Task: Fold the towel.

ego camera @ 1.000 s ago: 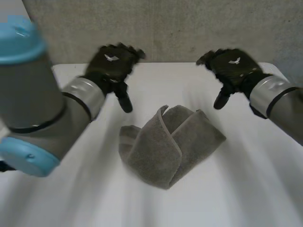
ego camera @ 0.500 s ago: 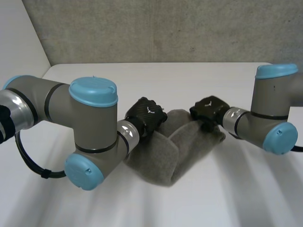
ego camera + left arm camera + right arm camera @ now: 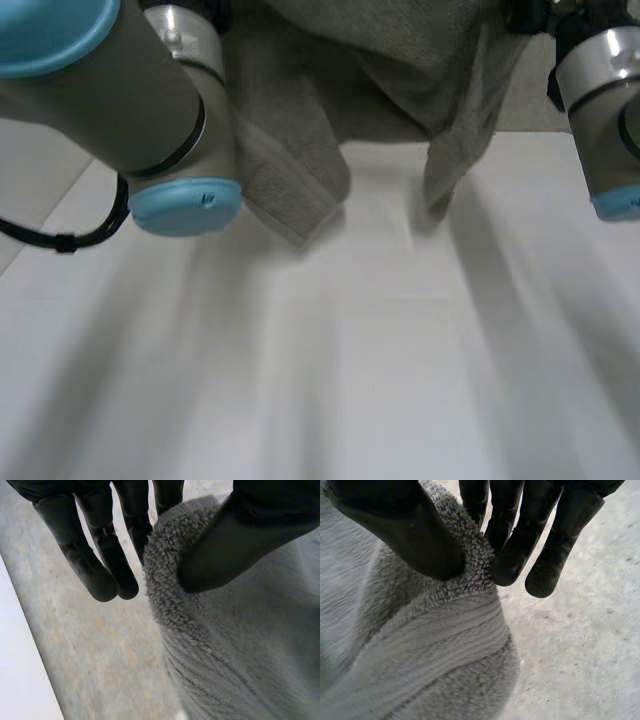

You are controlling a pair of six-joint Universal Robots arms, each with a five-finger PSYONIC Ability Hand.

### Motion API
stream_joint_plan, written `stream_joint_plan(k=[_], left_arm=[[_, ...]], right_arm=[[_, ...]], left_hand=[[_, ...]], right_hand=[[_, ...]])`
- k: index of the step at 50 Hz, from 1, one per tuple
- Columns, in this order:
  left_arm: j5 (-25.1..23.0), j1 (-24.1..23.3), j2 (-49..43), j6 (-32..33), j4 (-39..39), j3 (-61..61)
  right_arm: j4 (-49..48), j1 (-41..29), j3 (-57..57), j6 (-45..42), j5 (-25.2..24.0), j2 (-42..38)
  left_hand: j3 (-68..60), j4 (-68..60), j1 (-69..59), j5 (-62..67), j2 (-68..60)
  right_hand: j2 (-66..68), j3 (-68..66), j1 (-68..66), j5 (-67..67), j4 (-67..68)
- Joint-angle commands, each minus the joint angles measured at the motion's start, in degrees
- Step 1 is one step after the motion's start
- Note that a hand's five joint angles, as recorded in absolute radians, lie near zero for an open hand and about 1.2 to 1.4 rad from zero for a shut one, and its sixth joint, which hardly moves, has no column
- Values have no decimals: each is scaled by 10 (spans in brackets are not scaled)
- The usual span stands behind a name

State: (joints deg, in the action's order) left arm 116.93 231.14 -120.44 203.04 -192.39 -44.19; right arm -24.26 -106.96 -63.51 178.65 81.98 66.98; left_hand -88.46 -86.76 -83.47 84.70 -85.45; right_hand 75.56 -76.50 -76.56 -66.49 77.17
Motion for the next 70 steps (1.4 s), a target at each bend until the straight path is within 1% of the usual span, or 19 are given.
stream_joint_plan(k=[1,5,7,11,13,16,25,27,28,29,44,49,54,58,63,66,67,68,70], left_arm=[[-48,-2,42,-12,11,-247],[-69,-5,52,-12,6,-348],[-76,-5,56,-12,3,-392],[-79,-3,71,-10,0,-498],[-79,-1,78,-10,0,-527],[-80,2,92,-9,-1,-570],[-81,8,107,-9,-7,-601],[-80,11,106,-9,-7,-600],[-80,12,106,-9,-7,-599],[-80,12,106,-9,-7,-599],[-79,15,107,-9,-8,-609],[-80,19,107,-9,-8,-614],[-80,19,108,-9,-8,-614],[-80,19,108,-9,-8,-614],[-80,25,108,-9,-9,-612],[-80,27,108,-10,-20,-611],[-80,27,108,-10,-20,-611],[-81,27,108,-10,-29,-612],[-84,28,108,-10,-39,-613]], right_arm=[[43,11,-151,-48,-133,27],[105,26,-254,-128,-218,30],[133,31,-281,-166,-234,30],[199,44,-325,-262,-242,31],[267,69,-354,-361,-244,33],[308,97,-375,-420,-252,44],[304,112,-384,-423,-285,47],[303,112,-381,-422,-291,47],[303,112,-381,-422,-291,47],[301,112,-376,-421,-291,48],[272,111,-329,-355,-297,111],[266,107,-310,-387,-297,90],[294,105,-268,-505,-281,16],[337,105,-255,-549,-270,-10],[380,100,-241,-592,-226,-45],[382,98,-240,-595,-202,-57],[381,98,-240,-590,-198,-59],[381,98,-240,-590,-198,-59],[368,100,-241,-571,-198,-59]], left_hand=[[85,68,35,-147,54],[85,68,35,-147,54],[85,68,35,-147,54],[85,68,35,-147,54],[85,68,35,-147,54],[85,68,35,-147,54],[85,68,35,-147,54],[85,68,35,-147,54],[85,68,35,-147,54],[85,68,35,-147,54],[85,68,35,-147,54],[85,68,35,-147,54],[85,68,35,-147,54],[85,68,35,-147,54],[85,68,35,-147,54],[85,68,35,-147,54],[85,68,35,-147,54],[109,92,59,-172,79],[153,136,103,-215,123]], right_hand=[[44,-35,-34,-35,28],[44,-35,-34,-35,28],[44,-35,-34,-35,28],[44,-35,-34,-35,28],[44,-35,-34,-35,28],[44,-35,-34,-35,28],[44,-35,-34,-35,28],[-512,522,522,521,-528],[-515,525,525,524,-531],[-642,651,652,651,-658],[-596,605,606,605,-612],[-557,567,567,567,-573],[-522,531,532,531,-538],[-498,508,508,508,-514],[-495,504,505,504,-511],[-372,382,382,381,-388],[-227,237,237,237,-243],[-226,235,236,235,-242],[43,-34,-33,-34,27]])
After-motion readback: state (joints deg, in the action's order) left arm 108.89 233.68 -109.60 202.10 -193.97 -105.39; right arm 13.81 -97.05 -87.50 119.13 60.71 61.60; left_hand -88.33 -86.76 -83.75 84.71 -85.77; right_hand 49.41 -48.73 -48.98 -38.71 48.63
